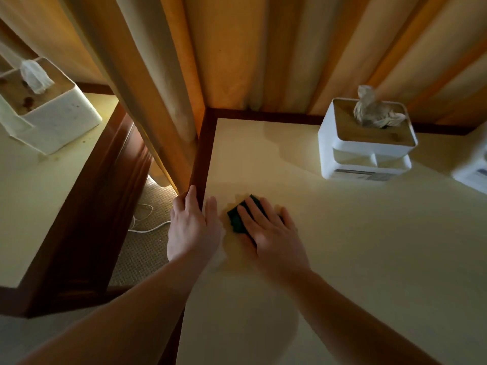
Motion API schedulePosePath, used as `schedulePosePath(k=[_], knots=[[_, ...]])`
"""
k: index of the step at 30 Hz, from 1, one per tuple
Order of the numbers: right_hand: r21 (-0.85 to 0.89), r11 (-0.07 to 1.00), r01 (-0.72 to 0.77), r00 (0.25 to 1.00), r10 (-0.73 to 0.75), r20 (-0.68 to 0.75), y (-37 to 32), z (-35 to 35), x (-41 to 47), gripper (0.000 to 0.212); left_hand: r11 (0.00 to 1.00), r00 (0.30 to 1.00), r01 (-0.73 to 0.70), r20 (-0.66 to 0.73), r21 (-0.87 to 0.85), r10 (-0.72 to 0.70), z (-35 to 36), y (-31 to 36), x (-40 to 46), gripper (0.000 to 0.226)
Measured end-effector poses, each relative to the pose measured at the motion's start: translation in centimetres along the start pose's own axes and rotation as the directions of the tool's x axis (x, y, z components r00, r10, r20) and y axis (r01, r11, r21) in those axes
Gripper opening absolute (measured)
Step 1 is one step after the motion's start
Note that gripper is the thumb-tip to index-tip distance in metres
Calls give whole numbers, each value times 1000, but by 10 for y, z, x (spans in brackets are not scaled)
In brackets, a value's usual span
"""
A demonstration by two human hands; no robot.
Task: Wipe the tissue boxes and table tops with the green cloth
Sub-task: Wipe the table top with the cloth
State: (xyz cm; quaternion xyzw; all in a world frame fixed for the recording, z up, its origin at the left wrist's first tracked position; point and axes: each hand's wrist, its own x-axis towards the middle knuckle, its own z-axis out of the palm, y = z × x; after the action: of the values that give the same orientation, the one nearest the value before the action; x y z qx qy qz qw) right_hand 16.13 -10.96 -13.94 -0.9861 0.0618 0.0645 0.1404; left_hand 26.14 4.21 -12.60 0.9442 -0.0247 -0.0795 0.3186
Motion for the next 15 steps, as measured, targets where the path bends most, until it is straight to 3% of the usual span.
schedulePosePath(k=[15], knots=[[15,998,-59,998,59,25,15,-6,-79,69,992,999,-33,29,121,30,-1,4,-9,82]])
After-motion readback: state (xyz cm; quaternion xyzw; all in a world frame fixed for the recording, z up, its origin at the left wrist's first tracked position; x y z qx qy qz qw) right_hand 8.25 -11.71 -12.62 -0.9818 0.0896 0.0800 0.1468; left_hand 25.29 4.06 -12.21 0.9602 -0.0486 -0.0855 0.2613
